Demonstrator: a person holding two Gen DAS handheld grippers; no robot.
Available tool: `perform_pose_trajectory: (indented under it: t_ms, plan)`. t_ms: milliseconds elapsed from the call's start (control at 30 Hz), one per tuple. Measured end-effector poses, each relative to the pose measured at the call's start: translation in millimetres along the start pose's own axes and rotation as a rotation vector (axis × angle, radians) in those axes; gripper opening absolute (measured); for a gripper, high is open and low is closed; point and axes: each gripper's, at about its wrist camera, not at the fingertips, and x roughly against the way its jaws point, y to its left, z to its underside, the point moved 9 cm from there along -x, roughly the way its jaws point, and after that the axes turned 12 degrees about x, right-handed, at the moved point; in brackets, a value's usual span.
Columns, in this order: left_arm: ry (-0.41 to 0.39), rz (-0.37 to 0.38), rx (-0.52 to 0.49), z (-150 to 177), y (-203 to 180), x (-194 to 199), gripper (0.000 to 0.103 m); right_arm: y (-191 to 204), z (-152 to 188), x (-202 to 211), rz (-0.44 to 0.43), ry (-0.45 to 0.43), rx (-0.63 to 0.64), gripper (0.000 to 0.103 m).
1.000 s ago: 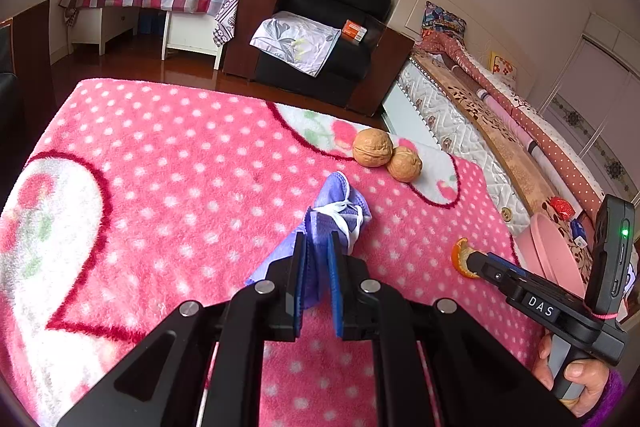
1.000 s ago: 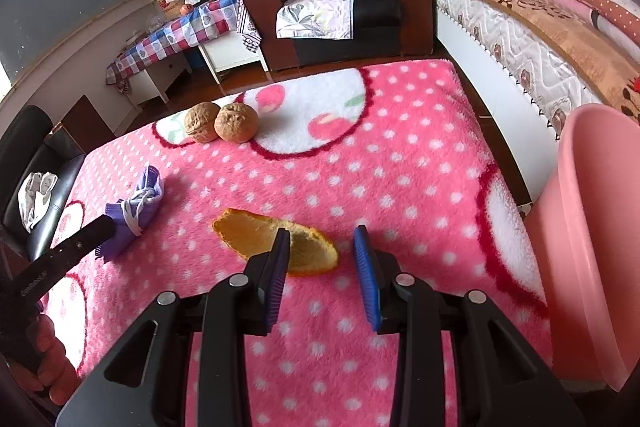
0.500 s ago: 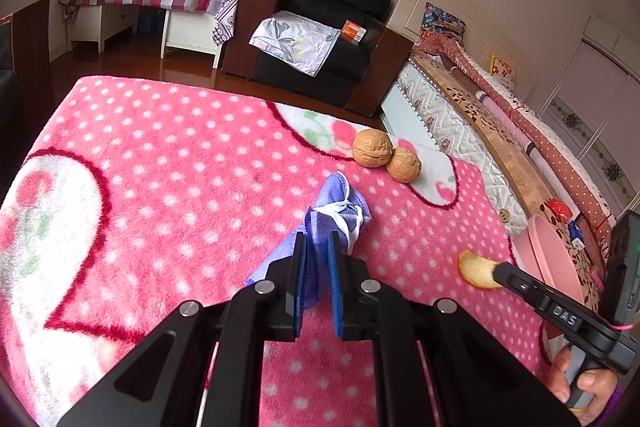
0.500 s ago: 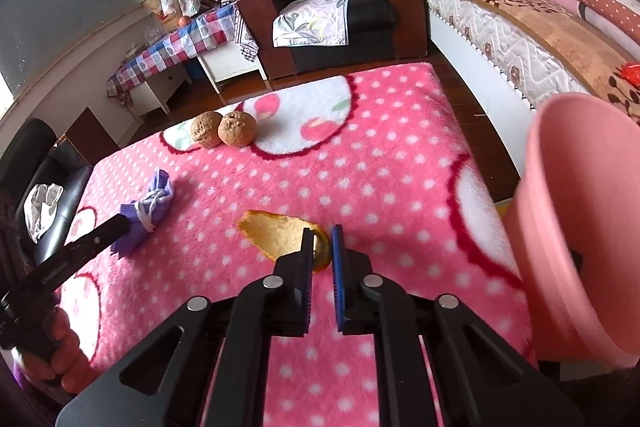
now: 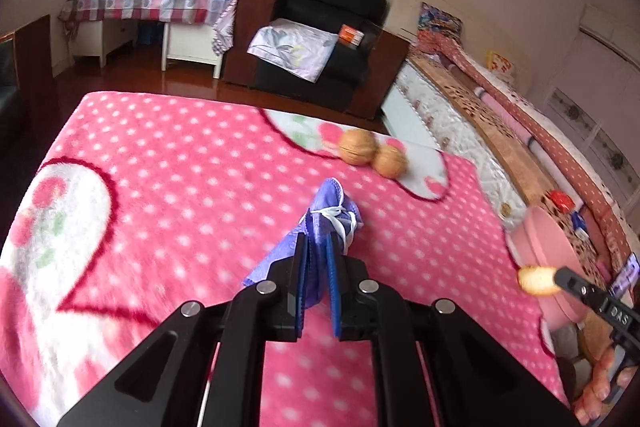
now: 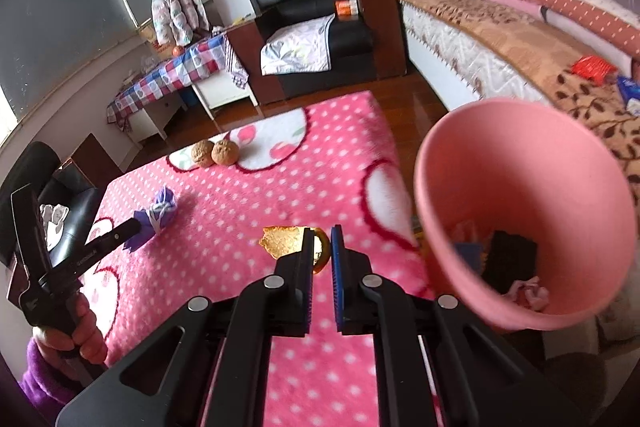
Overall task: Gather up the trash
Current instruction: 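Carry the purple bag and orange peel with both tools over the pink bucket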
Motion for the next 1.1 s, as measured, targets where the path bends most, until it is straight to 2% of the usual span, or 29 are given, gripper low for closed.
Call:
perform_pose_trajectory:
  t_ms: [200, 300, 633, 900, 1100]
  plan:
    - [0.017, 0.1, -0.045, 10.7, -54.1, 25.6, 0.008, -27.6, -2.4, 26.2, 0.038, -0.049, -0.03, 0.008]
    - [0.03, 0.151, -0.1, 17.0, -92.5, 33.3, 0.008, -47.8, -2.0, 35.9, 0.071, -0.067, -0.058, 0.008]
    - [0.112, 0.266, -0.223, 47.0, -199.4, 28.0, 0.008, -128.7, 10.9, 55.8, 0.196, -0.08, -0.179, 0.009]
    - [0.204, 0.293, -0.333, 86.2, -268.4, -1.7, 0.008, -162.9, 29.6, 52.5, 0.237, -0.054, -0.222, 0.009]
    - [0.248, 0.284, -0.389, 110.3, -288.2, -18.1, 0.008, -175.9, 37.5, 49.5, 0.236, -0.045, -0.241, 0.009]
